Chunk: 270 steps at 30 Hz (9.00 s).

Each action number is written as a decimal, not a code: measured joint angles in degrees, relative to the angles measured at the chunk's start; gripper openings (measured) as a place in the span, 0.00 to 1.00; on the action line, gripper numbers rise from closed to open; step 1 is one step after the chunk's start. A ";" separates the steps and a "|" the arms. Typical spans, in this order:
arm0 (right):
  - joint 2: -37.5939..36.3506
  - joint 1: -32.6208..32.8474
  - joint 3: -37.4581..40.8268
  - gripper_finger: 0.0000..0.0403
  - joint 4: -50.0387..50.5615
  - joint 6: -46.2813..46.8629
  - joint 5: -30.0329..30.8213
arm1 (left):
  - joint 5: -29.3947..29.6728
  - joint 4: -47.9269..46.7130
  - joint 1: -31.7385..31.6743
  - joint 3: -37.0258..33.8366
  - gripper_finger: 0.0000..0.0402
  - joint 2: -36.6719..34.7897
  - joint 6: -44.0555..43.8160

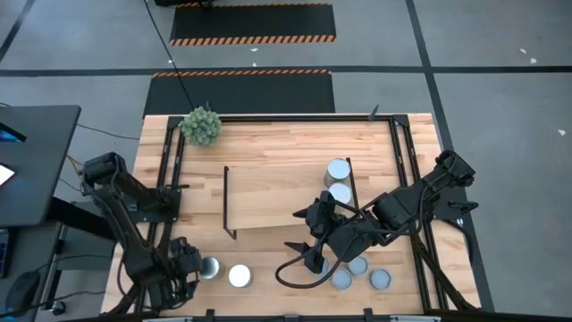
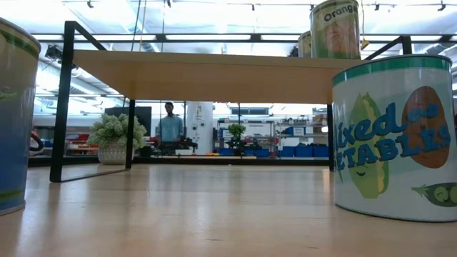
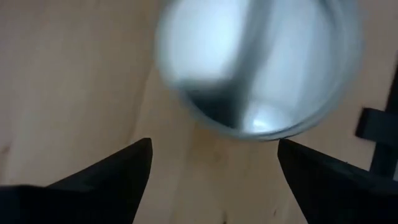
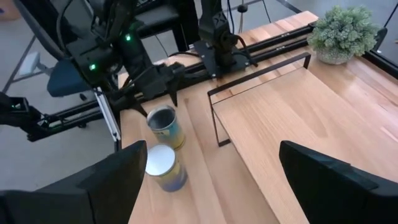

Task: Pick and place cans onto a shelf
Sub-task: Put the canned carrots on the shelf, then put the canned peas on the shelf

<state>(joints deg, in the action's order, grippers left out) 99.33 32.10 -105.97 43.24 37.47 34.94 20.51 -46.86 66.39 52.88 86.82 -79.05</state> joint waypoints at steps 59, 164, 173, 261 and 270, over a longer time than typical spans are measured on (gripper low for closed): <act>-3.26 -0.07 0.00 0.93 1.76 2.82 -1.43 | 2.57 14.12 -15.93 8.89 0.75 -16.06 28.97; -20.59 -11.50 0.00 0.93 21.11 -4.72 -3.79 | -15.13 -0.33 -68.56 30.44 0.95 0.44 82.53; -20.59 -11.50 0.00 0.93 20.93 -5.10 -3.41 | -11.16 13.78 -68.52 21.33 0.85 0.59 77.72; -14.10 -9.49 0.00 0.93 12.50 -4.39 -2.60 | -8.62 -13.98 -8.58 30.05 0.69 0.36 39.03; -14.10 -9.88 0.00 0.93 12.52 -1.19 -2.43 | -5.22 -13.72 -6.38 30.05 0.71 11.08 35.99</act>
<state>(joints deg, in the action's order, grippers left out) 85.23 22.22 -105.97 55.77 36.29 32.51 15.29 -60.58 60.01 82.94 97.90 -43.06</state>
